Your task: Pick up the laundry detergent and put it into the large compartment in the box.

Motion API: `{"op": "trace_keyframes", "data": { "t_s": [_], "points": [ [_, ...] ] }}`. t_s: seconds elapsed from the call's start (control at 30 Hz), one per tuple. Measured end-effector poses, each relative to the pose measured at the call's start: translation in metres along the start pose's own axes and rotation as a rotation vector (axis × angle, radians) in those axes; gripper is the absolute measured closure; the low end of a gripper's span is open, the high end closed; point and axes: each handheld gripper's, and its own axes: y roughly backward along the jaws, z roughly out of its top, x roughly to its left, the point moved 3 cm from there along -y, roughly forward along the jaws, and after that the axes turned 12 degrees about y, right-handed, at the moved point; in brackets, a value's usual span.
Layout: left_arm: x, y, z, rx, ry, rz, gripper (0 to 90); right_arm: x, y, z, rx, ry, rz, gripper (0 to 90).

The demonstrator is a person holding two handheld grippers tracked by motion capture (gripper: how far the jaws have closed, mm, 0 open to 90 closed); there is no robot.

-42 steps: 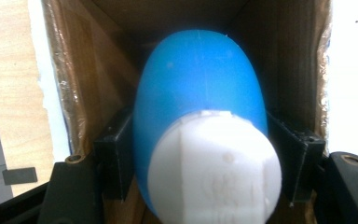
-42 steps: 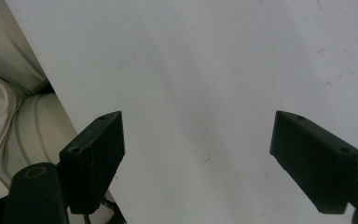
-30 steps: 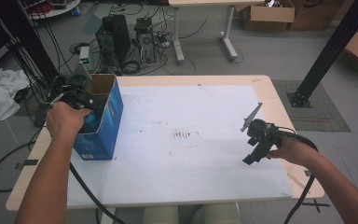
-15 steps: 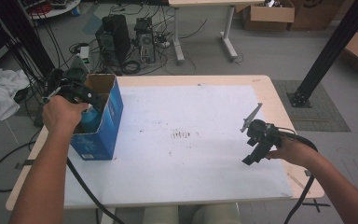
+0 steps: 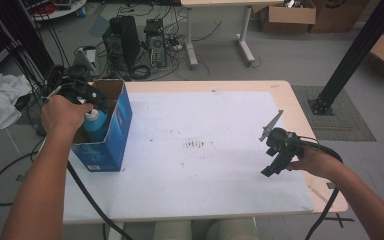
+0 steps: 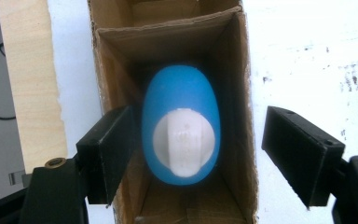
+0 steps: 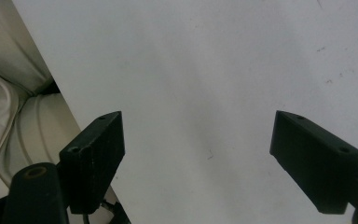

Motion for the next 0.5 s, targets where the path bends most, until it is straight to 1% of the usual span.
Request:
{"op": "trace_keyframes", "data": {
  "t_s": [0.07, 0.1, 0.27, 0.5],
  "points": [
    [-0.001, 0.0, 0.0, 0.001, -0.001, -0.002, 23.7, 0.0, 0.0, 0.0, 0.0, -0.002, -0.001, 17.7],
    [-0.002, 0.002, 0.0, 0.006, -0.012, -0.008, 23.7, 0.0, 0.001, 0.0, 0.0, -0.001, 0.0, 17.7],
    [-0.006, 0.004, 0.001, 0.005, -0.025, -0.012, 22.2, 0.0, 0.001, 0.0, 0.002, 0.0, -0.002, 17.7],
    [-0.013, 0.014, 0.003, -0.009, -0.051, -0.014, 20.9, 0.001, 0.002, 0.0, 0.0, -0.002, -0.003, 17.7]
  ]
}}
